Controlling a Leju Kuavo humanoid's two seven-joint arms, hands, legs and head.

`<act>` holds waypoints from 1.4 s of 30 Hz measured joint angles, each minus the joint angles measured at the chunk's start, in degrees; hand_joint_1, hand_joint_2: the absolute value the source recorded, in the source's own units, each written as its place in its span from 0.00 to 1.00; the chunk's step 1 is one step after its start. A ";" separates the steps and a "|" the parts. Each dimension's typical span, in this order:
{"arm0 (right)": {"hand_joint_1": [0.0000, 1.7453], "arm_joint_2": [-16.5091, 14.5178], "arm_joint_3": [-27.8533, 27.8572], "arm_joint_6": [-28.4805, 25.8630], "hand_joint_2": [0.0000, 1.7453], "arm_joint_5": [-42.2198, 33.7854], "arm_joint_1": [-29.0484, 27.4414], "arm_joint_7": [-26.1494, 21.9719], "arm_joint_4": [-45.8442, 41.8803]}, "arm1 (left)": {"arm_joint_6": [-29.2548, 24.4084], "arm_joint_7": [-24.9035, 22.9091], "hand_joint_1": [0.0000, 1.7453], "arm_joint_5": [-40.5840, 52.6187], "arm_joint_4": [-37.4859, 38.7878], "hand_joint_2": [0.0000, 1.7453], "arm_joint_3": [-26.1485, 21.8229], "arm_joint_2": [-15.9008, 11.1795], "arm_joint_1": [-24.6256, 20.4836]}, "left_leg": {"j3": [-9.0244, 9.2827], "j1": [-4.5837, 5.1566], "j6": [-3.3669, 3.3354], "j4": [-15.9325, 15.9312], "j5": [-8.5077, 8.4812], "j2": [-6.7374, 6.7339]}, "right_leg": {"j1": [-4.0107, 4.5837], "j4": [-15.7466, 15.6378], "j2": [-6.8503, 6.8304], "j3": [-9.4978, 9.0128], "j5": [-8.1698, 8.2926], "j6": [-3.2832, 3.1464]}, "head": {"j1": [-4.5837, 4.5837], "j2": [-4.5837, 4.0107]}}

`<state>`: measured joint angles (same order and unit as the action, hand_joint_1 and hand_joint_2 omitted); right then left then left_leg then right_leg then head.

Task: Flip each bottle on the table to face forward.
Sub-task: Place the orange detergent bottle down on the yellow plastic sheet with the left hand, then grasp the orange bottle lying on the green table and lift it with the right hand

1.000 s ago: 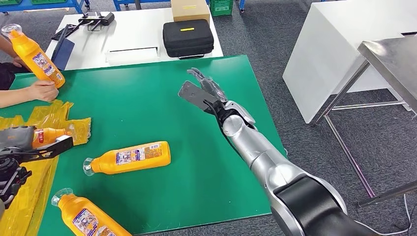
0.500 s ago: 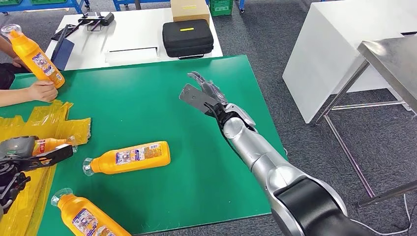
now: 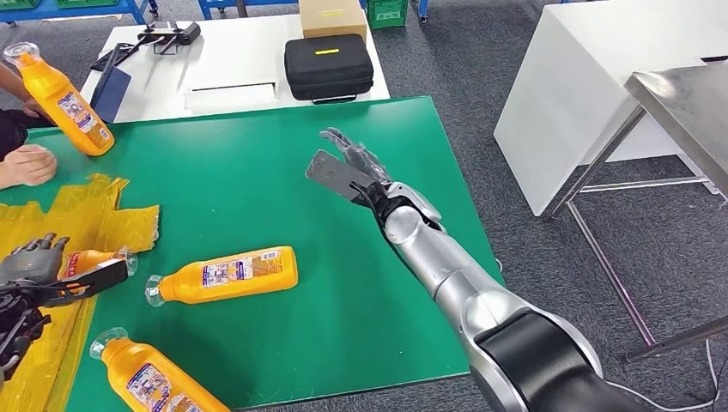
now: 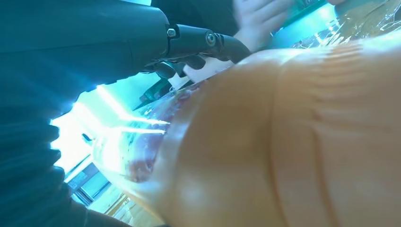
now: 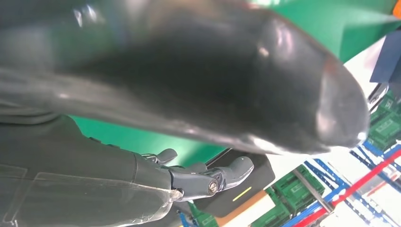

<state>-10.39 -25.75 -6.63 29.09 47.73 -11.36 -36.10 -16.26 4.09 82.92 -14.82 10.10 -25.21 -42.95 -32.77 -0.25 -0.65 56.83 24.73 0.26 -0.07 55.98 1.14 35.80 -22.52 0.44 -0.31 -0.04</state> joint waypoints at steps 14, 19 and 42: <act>0.00 -2.89 -5.89 0.08 1.00 8.13 0.00 2.15 2.94 | -18.57 18.70 0.00 -22.77 -1.24 0.25 -12.39 0.63 2.10 | 0.00 0.00 0.01 0.00 -0.01 -0.02 | 0.01 0.00 0.02 0.04 0.00 0.00 | -0.01 0.00; 0.00 -6.09 -10.23 0.54 1.00 12.82 -0.04 3.75 4.51 | -23.68 33.04 0.00 -39.70 -5.88 1.00 -26.43 3.03 2.53 | 0.01 -0.01 0.02 0.00 0.00 -0.06 | 0.02 -0.01 0.09 0.08 -0.01 -0.01 | -0.01 0.00; 0.00 -9.74 -22.63 5.26 1.00 14.40 -4.48 9.43 4.39 | -23.89 35.24 0.00 -26.50 -16.44 1.00 -47.92 9.86 7.26 | -0.01 0.00 0.03 -0.01 0.01 -0.03 | 0.01 -0.02 0.06 0.07 -0.02 -0.01 | 0.00 0.00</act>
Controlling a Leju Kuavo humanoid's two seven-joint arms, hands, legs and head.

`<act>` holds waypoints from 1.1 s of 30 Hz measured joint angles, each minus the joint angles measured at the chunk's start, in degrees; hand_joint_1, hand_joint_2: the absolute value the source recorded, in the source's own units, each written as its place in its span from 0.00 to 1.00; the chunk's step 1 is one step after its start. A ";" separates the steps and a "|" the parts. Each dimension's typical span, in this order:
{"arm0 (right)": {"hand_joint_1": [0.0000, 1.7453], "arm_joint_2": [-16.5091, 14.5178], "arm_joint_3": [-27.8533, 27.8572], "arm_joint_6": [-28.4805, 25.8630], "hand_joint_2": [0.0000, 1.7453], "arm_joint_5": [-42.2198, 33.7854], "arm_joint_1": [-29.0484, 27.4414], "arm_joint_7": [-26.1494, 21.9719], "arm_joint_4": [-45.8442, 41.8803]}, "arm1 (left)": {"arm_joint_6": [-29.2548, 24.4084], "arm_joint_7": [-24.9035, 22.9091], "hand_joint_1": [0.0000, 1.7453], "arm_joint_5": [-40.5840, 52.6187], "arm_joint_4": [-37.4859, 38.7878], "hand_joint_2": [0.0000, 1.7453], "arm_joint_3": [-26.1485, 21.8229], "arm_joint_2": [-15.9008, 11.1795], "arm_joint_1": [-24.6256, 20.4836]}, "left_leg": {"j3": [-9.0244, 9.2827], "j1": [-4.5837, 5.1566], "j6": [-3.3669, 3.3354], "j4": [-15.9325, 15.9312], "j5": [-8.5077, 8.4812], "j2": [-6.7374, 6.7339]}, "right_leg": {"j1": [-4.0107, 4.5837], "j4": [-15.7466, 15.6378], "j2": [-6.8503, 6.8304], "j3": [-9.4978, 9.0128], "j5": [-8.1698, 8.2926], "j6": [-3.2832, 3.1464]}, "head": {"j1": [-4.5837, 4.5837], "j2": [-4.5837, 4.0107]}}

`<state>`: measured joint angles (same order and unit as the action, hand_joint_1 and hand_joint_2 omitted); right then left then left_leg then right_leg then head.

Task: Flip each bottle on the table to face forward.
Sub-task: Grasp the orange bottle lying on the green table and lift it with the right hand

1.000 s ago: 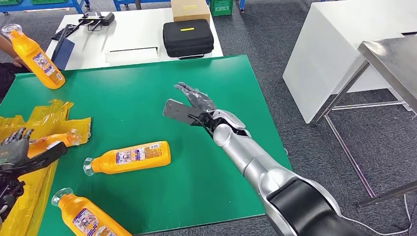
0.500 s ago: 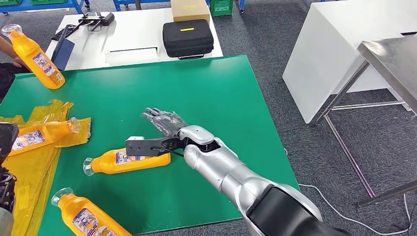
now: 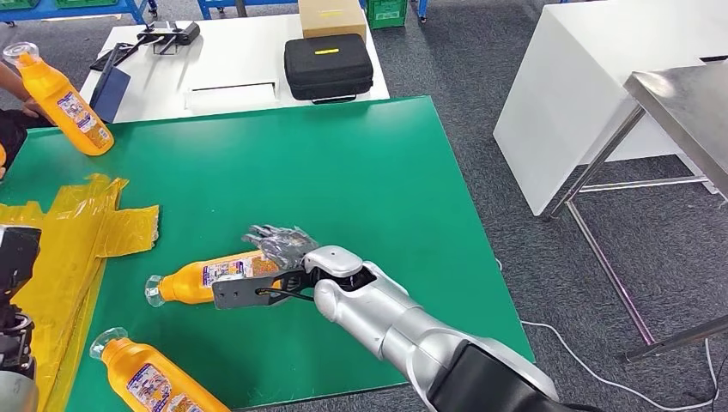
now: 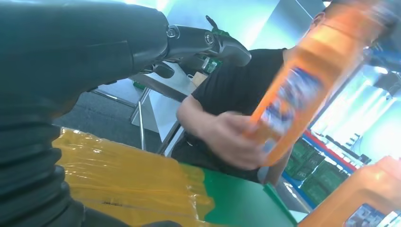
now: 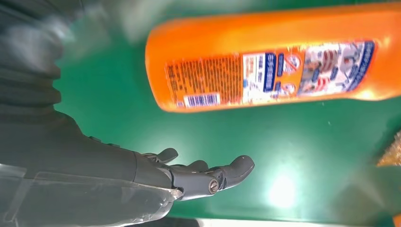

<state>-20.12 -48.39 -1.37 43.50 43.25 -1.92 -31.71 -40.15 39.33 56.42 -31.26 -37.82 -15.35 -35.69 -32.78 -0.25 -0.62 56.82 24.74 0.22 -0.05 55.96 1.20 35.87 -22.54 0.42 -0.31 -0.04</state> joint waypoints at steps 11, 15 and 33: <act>0.00 0.03 -0.05 0.67 1.00 0.01 -1.26 2.29 0.47 | -0.01 -0.14 0.00 2.05 -0.38 1.00 -2.21 1.31 0.36 | 0.01 0.00 0.00 0.00 0.00 0.00 | 0.00 0.00 0.00 0.00 0.00 0.00 | -0.01 0.00; 0.00 0.04 -0.07 0.96 1.00 0.50 -1.69 4.96 1.70 | -0.01 0.03 0.00 3.33 -0.37 1.00 -2.26 1.80 0.25 | 0.01 0.01 0.00 0.00 0.00 0.00 | 0.00 0.00 0.00 0.00 0.00 0.00 | -0.01 0.00; 1.00 0.02 -1.51 1.25 1.00 2.29 -2.43 10.51 7.67 | -0.01 0.73 0.00 2.79 0.10 1.00 -1.65 3.75 -2.39 | 0.19 0.01 0.00 0.00 0.00 -0.01 | 0.00 -0.01 0.01 -0.16 0.00 0.00 | 0.02 0.00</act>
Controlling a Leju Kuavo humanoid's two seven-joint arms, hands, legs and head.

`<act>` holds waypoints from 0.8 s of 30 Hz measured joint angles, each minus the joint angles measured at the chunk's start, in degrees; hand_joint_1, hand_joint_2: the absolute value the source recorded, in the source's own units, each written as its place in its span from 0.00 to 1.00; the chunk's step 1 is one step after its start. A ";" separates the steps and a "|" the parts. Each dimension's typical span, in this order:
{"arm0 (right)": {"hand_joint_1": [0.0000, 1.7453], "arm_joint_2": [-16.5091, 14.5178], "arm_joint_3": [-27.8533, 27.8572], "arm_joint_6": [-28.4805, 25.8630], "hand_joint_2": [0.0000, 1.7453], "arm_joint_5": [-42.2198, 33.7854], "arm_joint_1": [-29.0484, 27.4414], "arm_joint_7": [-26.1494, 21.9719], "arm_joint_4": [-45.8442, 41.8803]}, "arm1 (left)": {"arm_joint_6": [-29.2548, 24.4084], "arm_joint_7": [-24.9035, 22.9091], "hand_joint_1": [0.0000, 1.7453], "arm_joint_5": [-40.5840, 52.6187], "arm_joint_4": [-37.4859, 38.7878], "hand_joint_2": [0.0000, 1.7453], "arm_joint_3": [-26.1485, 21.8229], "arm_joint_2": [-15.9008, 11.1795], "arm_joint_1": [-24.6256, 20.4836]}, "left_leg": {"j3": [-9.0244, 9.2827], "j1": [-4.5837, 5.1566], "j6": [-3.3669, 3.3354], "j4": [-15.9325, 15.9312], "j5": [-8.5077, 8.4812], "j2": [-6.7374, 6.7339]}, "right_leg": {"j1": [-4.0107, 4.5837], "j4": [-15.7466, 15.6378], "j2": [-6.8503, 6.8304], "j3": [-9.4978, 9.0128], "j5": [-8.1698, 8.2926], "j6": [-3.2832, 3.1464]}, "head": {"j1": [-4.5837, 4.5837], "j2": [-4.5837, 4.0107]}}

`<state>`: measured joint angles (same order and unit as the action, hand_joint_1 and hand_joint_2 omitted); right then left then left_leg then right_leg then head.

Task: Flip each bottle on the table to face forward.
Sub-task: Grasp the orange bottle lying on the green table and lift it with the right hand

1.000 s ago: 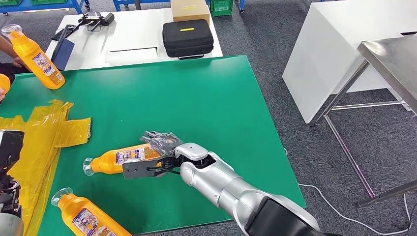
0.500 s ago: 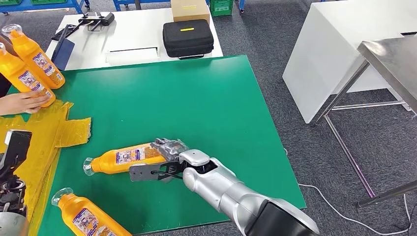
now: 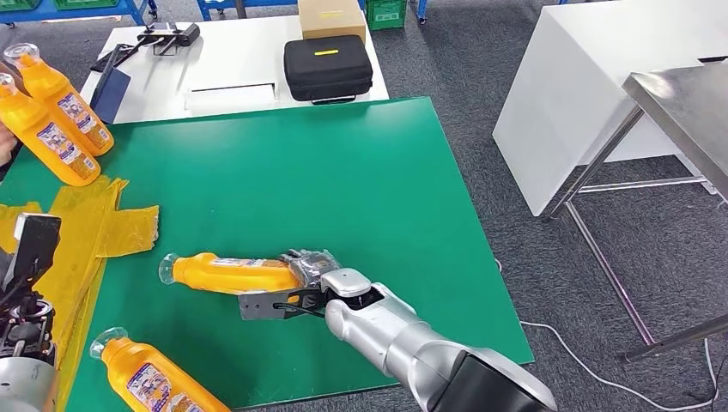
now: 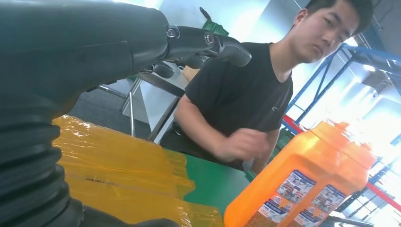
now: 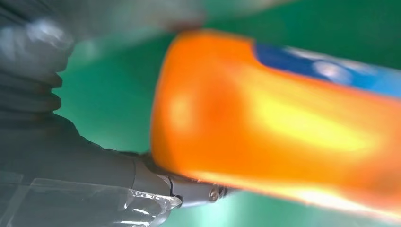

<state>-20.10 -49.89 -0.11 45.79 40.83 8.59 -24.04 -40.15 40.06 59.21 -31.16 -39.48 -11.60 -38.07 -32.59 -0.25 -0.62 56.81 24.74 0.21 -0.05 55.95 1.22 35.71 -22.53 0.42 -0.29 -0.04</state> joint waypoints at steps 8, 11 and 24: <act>1.00 0.04 -1.19 -0.86 1.00 2.49 0.11 2.17 0.74 | 0.00 -0.10 0.00 -1.01 0.05 1.00 0.07 0.36 0.04 | 0.04 0.00 0.01 0.00 -0.01 0.01 | 0.00 0.00 -0.01 -0.06 0.00 0.00 | -0.02 0.00; 1.00 0.09 -1.89 -0.91 1.00 4.05 0.39 3.37 1.05 | 0.00 -0.27 0.00 -1.03 0.08 1.00 0.05 0.37 0.09 | 0.04 0.00 0.02 0.00 -0.02 0.02 | 0.00 0.00 -0.02 -0.08 0.00 0.00 | -0.02 0.00; 0.00 0.34 -2.74 -0.83 0.50 4.28 0.21 3.96 2.11 | 0.00 -0.60 0.00 -0.69 0.26 1.00 0.02 0.52 0.22 | 0.02 -0.01 0.04 0.00 -0.02 0.01 | 0.00 0.00 -0.01 -0.03 0.01 -0.01 | -0.02 0.00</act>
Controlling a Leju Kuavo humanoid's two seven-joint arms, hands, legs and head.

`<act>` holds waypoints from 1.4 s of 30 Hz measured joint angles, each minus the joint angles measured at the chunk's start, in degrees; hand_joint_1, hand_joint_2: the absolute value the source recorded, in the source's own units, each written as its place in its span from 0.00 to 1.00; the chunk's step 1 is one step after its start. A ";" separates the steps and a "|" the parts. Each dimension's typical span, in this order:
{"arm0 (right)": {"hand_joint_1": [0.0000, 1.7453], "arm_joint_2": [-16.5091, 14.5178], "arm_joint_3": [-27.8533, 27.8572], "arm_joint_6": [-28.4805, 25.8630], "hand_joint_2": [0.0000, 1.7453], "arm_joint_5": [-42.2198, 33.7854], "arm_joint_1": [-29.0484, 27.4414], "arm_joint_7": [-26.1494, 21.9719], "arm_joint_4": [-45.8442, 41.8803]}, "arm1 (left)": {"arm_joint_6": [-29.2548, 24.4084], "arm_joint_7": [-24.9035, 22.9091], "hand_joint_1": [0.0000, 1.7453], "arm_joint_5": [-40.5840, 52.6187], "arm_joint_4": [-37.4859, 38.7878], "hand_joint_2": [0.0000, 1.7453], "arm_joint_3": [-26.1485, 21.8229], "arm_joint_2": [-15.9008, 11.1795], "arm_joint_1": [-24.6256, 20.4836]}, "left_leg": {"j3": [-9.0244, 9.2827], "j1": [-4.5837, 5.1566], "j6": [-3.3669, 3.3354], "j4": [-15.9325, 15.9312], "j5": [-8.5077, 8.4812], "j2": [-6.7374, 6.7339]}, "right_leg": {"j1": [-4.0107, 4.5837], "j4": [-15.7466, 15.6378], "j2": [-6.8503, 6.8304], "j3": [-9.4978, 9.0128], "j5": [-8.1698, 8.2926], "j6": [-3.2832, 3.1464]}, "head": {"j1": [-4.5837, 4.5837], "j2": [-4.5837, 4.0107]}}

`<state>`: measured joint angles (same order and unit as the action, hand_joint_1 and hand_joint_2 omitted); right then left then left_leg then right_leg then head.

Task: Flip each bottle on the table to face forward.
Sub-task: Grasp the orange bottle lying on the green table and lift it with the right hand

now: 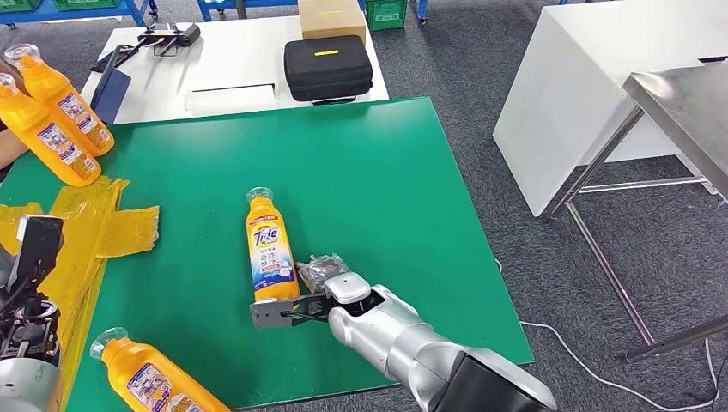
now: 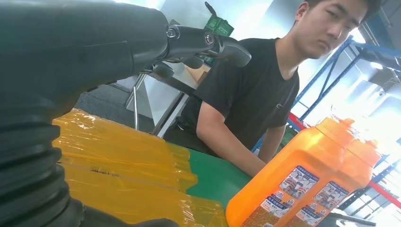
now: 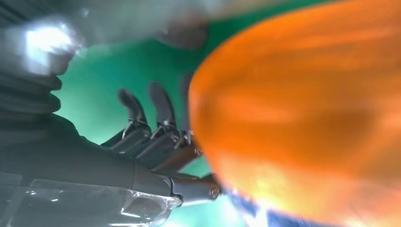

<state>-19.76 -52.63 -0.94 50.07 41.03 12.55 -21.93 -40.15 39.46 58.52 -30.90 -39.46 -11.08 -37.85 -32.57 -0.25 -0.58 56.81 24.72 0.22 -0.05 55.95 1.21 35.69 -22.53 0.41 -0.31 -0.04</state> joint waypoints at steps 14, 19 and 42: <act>0.00 11.43 0.67 19.17 0.00 -4.50 -2.14 -2.73 -27.58 | 0.00 0.58 0.00 -5.94 -1.19 1.00 -2.63 -1.89 5.14 | -0.09 0.01 0.00 0.01 0.00 0.00 | -0.02 0.00 0.00 0.06 0.00 0.00 | 0.00 0.00; 0.00 23.49 5.12 17.31 0.00 -9.60 -4.13 -9.29 -48.53 | 0.00 0.58 0.00 -12.23 -2.46 1.00 -1.68 -4.88 9.30 | -0.16 0.05 -0.01 0.01 0.03 0.03 | -0.03 -0.06 -0.03 0.10 -0.01 0.01 | 0.00 0.00; 0.00 18.70 23.18 4.31 1.00 -25.67 -5.91 -12.19 -45.79 | 0.00 -1.27 0.00 -5.67 -6.23 1.00 0.81 -3.34 8.73 | -0.20 -0.05 0.08 0.00 -0.08 0.02 | 0.03 -0.03 -0.03 0.14 0.13 -0.15 | -0.01 0.00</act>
<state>-1.06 -29.45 3.36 24.40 35.12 0.36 -67.72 -40.15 38.19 52.85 -37.13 -38.64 -14.43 -29.12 -32.77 -0.30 -0.51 56.81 24.64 0.24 -0.01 55.92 1.18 35.83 -22.40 0.26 -0.31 -0.04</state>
